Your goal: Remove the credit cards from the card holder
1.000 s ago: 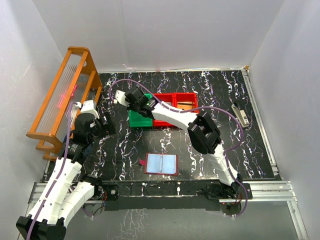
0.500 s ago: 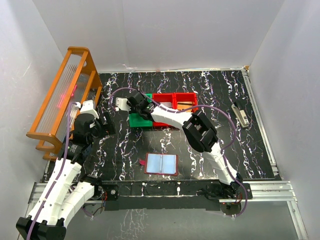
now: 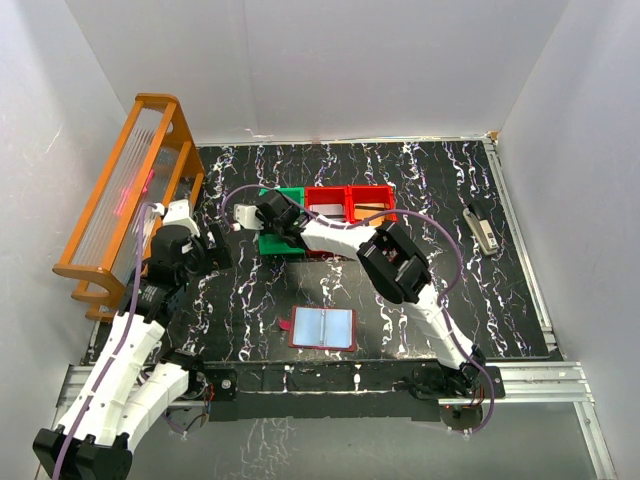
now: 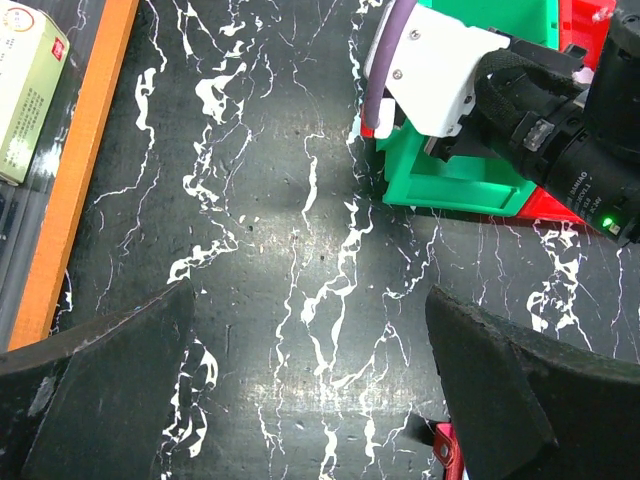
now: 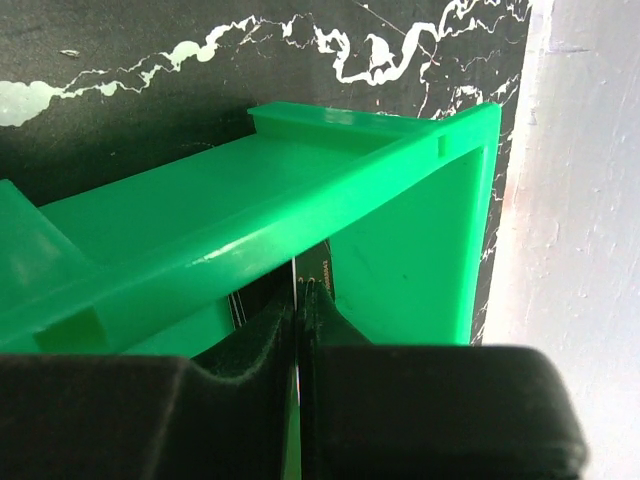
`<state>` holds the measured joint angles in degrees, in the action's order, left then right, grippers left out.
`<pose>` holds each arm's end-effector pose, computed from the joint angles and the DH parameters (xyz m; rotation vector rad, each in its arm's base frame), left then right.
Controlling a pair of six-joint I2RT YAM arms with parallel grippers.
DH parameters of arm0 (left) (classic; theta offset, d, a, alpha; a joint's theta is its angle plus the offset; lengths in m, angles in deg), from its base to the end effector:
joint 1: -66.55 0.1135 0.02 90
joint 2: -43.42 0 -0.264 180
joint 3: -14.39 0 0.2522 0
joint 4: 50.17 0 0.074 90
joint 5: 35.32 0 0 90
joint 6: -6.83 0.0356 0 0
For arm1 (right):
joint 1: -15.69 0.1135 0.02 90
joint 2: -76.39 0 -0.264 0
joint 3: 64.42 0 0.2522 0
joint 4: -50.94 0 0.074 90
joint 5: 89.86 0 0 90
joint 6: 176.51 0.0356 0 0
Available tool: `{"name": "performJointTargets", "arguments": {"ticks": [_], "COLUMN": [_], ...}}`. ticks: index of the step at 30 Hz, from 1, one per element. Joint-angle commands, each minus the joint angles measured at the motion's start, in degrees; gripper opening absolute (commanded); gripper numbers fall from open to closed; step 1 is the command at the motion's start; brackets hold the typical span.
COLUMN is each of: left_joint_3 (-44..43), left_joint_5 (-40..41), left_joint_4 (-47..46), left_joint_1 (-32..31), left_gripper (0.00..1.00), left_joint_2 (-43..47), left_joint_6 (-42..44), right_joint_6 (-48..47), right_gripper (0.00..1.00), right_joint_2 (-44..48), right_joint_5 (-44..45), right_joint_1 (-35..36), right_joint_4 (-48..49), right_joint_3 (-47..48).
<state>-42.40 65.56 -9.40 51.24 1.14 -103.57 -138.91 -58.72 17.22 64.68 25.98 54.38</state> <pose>0.1624 -0.0375 0.3061 -0.2094 2.0153 -0.2022 0.3559 0.3933 0.1577 -1.6623 1.5608 -0.3721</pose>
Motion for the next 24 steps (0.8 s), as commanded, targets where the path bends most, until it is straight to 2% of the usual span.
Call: {"name": "performJointTargets", "arguments": {"ticks": [1,5,8,14,18,24], "left_joint_3": [0.4,0.6,0.6,0.5,0.6,0.5], "left_joint_5": [-0.7,-0.8,-1.2,-2.1,-2.5,-3.1], "left_joint_4": [-0.6,-0.7,-0.7,-0.9,-0.9,-0.8], "left_joint_1": [0.3,0.4,0.4,0.3,0.4,0.3], "left_gripper": [0.99,0.98,0.98,0.98,0.98,0.99], "left_joint_2": [-0.5,-0.5,-0.9,-1.6,-1.8,-2.5], "left_joint_6": [0.8,0.9,0.9,1.2,1.2,1.3], "right_joint_6": [0.2,0.8,2.9,6.6,8.6,13.2], "right_gripper": [0.06,0.13,0.29,0.46,0.51,0.53], "right_joint_2": [0.1,0.6,1.2,2.8,4.2,5.8], "right_joint_5": [1.2,0.4,-0.7,-3.3,-4.5,-6.0], "right_joint_1": [-0.5,-0.8,-1.0,-1.2,-1.3,-1.7], "right_joint_4": [6.4,5.4,3.7,0.3,0.3,0.6], "right_joint_3": [-1.6,-2.2,-1.7,-0.2,-0.1,0.5]}}
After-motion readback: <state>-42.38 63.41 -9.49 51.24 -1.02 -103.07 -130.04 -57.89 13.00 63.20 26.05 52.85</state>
